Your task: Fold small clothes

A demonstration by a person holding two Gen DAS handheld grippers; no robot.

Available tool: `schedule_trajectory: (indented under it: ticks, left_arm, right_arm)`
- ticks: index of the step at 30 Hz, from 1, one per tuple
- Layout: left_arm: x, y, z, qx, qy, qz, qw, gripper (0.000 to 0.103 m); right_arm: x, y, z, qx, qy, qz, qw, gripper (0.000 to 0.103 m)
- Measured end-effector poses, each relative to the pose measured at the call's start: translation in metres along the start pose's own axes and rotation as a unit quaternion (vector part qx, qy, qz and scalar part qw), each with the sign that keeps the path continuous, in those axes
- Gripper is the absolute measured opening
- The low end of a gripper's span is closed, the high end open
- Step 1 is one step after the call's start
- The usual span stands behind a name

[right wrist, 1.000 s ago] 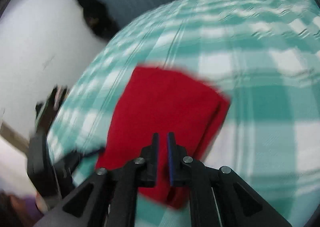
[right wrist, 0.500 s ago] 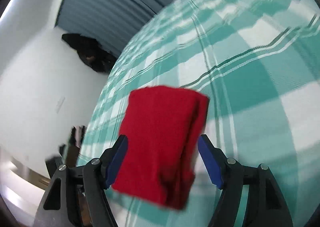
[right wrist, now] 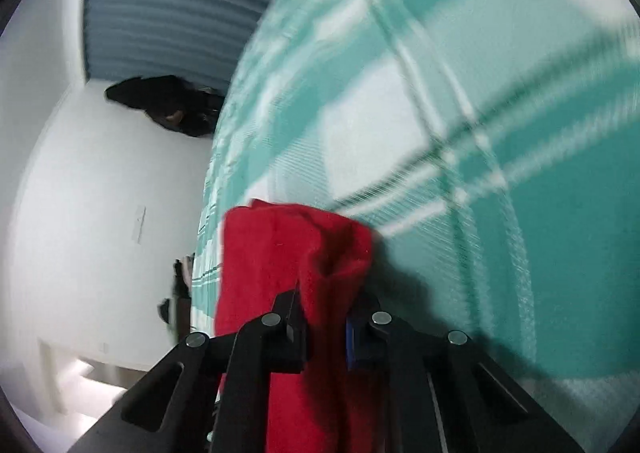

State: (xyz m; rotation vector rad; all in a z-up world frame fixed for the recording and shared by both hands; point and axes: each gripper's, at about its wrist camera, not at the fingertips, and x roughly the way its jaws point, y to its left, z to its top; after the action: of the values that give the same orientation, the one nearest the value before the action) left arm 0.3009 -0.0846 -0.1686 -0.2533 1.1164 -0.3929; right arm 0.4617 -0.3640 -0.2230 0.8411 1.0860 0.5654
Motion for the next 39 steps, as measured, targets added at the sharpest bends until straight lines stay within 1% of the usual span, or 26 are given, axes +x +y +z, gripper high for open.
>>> schedule_trajectory:
  ticks: [4,6,8,10,11,13,14,15,16,17,18,19,20,21,22,23,24,25,26,27,30,31,33,35,37,39]
  left_arm:
    - [-0.033,-0.006,0.006,0.012,-0.039,0.005,0.9991,0.023]
    - [-0.056,-0.010,0.012,0.026,-0.065,0.012,0.9975,0.023]
    - [-0.077,-0.011,0.017,0.036,-0.083,0.014,0.9958,0.023]
    - [-0.092,-0.012,0.026,0.037,-0.092,0.013,0.9950,0.024]
    - [-0.092,-0.010,0.030,0.033,-0.089,0.011,0.9954,0.026]
    - [-0.083,-0.004,0.032,0.021,-0.069,0.011,0.9973,0.047]
    - [-0.068,0.003,0.031,0.010,-0.047,0.026,0.9985,0.072]
    - [-0.058,0.007,0.027,0.008,-0.042,0.052,0.9977,0.084]
    - [-0.049,0.011,0.020,0.007,-0.038,0.087,0.9955,0.084]
    - [-0.040,0.016,0.011,0.010,-0.028,0.128,0.9914,0.082]
    - [-0.036,0.020,-0.003,0.016,-0.016,0.158,0.9871,0.082]
    - [-0.038,0.021,-0.013,0.020,-0.016,0.170,0.9851,0.082]
    - [-0.047,0.020,-0.032,0.025,-0.023,0.182,0.9826,0.082]
    - [-0.054,0.016,-0.042,0.031,-0.029,0.194,0.9802,0.083]
    - [-0.061,0.013,-0.052,0.037,-0.036,0.207,0.9770,0.083]
    - [-0.076,0.007,-0.067,0.047,-0.048,0.231,0.9708,0.087]
    - [-0.086,0.003,-0.075,0.052,-0.058,0.245,0.9665,0.094]
    - [-0.095,-0.002,-0.081,0.057,-0.069,0.257,0.9623,0.097]
    - [-0.112,-0.010,-0.091,0.064,-0.086,0.268,0.9575,0.099]
    - [-0.121,-0.015,-0.095,0.067,-0.096,0.269,0.9560,0.100]
    - [-0.151,-0.032,-0.109,0.072,-0.104,0.270,0.9546,0.100]
    - [-0.155,-0.034,-0.108,0.072,-0.105,0.270,0.9544,0.100]
    - [-0.173,-0.041,-0.120,0.072,-0.109,0.264,0.9556,0.100]
    - [-0.190,-0.046,-0.132,0.069,-0.105,0.240,0.9625,0.100]
    - [-0.203,-0.046,-0.142,0.053,-0.100,0.212,0.9707,0.100]
    - [-0.215,-0.047,-0.153,0.033,-0.105,0.202,0.9732,0.100]
  right_arm:
    - [-0.023,0.049,-0.004,-0.075,-0.027,-0.003,0.997,0.012]
    - [-0.033,0.079,0.001,-0.111,-0.040,0.005,0.993,0.012]
    - [-0.038,0.101,0.002,-0.134,-0.050,0.012,0.990,0.012]
    - [-0.045,0.120,0.006,-0.148,-0.057,0.026,0.987,0.012]
    - [-0.040,0.125,0.010,-0.152,-0.059,0.026,0.986,0.012]
    - [-0.036,0.130,0.015,-0.158,-0.063,0.008,0.985,0.016]
    - [-0.035,0.128,0.013,-0.155,-0.063,-0.009,0.986,0.028]
    - [-0.034,0.121,0.012,-0.154,-0.062,-0.063,0.984,0.061]
    - [-0.032,0.115,0.010,-0.152,-0.066,-0.109,0.980,0.080]
    - [-0.033,0.108,0.006,-0.149,-0.072,-0.154,0.974,0.094]
    - [-0.039,0.100,-0.003,-0.147,-0.079,-0.211,0.963,0.094]
    - [-0.045,0.096,-0.013,-0.147,-0.078,-0.236,0.957,0.094]
    - [-0.051,0.092,-0.024,-0.149,-0.077,-0.258,0.952,0.094]
    - [-0.063,0.091,-0.047,-0.162,-0.081,-0.280,0.943,0.094]
    - [-0.070,0.092,-0.063,-0.174,-0.083,-0.290,0.937,0.094]
    - [-0.079,0.093,-0.081,-0.187,-0.085,-0.297,0.932,0.095]
    - [-0.090,0.096,-0.104,-0.201,-0.086,-0.304,0.927,0.097]
    - [-0.099,0.101,-0.130,-0.213,-0.084,-0.308,0.923,0.098]
    - [-0.104,0.105,-0.148,-0.219,-0.082,-0.309,0.922,0.101]
    - [-0.114,0.112,-0.178,-0.226,-0.078,-0.307,0.921,0.103]
    - [-0.133,0.129,-0.240,-0.228,-0.076,-0.309,0.920,0.103]
    - [-0.137,0.135,-0.254,-0.227,-0.079,-0.310,0.920,0.103]
    - [-0.143,0.145,-0.284,-0.217,-0.079,-0.310,0.922,0.103]
    - [-0.148,0.154,-0.307,-0.212,-0.074,-0.319,0.921,0.103]
    - [-0.152,0.165,-0.326,-0.217,-0.065,-0.333,0.915,0.103]
    - [-0.157,0.178,-0.339,-0.228,-0.059,-0.345,0.908,0.103]
